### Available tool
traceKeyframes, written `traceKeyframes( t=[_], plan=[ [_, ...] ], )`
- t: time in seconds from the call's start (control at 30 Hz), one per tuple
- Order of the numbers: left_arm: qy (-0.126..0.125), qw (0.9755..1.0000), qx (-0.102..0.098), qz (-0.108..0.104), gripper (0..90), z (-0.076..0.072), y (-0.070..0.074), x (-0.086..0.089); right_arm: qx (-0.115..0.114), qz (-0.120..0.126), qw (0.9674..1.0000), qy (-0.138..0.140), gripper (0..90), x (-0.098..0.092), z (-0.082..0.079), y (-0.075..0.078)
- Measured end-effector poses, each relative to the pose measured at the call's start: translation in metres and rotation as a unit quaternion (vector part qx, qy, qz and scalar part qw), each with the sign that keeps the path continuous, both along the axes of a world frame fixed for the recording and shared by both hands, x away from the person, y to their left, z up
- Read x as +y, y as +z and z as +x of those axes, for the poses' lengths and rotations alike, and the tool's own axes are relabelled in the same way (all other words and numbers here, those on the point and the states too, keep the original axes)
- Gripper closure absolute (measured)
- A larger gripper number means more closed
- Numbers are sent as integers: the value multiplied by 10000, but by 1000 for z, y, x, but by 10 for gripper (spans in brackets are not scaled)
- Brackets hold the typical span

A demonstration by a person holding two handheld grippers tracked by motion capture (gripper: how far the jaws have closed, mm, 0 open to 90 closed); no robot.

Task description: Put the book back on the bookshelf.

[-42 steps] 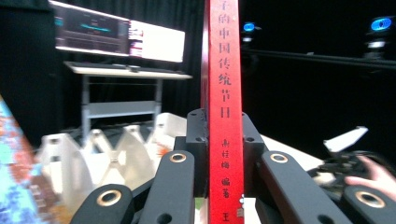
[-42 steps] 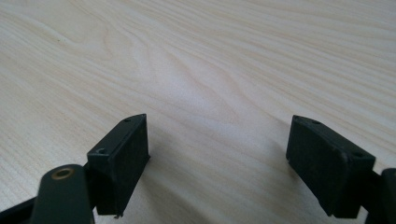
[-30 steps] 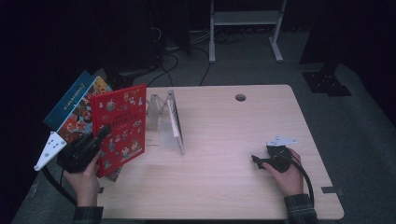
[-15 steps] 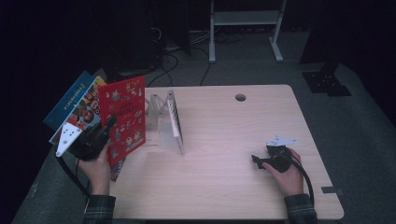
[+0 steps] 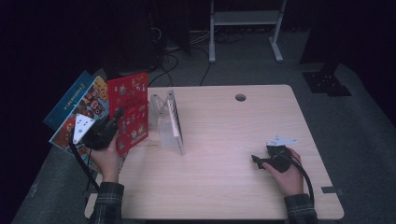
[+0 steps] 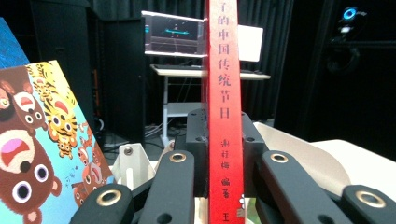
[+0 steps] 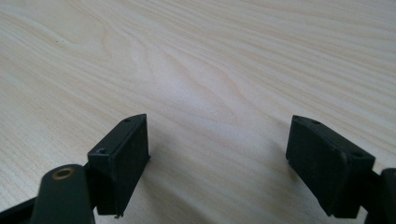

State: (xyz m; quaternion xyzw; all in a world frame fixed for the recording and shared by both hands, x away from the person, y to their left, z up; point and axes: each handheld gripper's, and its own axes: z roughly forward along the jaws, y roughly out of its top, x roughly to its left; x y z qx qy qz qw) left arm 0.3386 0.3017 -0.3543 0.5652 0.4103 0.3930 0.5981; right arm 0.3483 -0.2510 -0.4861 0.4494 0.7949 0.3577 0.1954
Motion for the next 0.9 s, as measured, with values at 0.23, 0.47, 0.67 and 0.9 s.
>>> traceKeyframes(
  t=[0.23, 0.47, 0.67, 0.9],
  plan=[
    [75, 9999, 60, 95, 801, 17, -8, -6, -10, -6, 10000, 7, 200, 0, 0, 0],
    [46, 9999, 58, 104, 800, 25, -14, -9, -1, -3, 10000, 0, 200, 0, 0, 0],
    [21, 9999, 80, 118, 800, 27, -20, -11, 6, 4, 10000, -2, 200, 0, 0, 0],
    [36, 9997, 106, 207, 800, 22, -22, -11, 5, 2, 10000, -1, 200, 0, 0, 0]
  ],
)
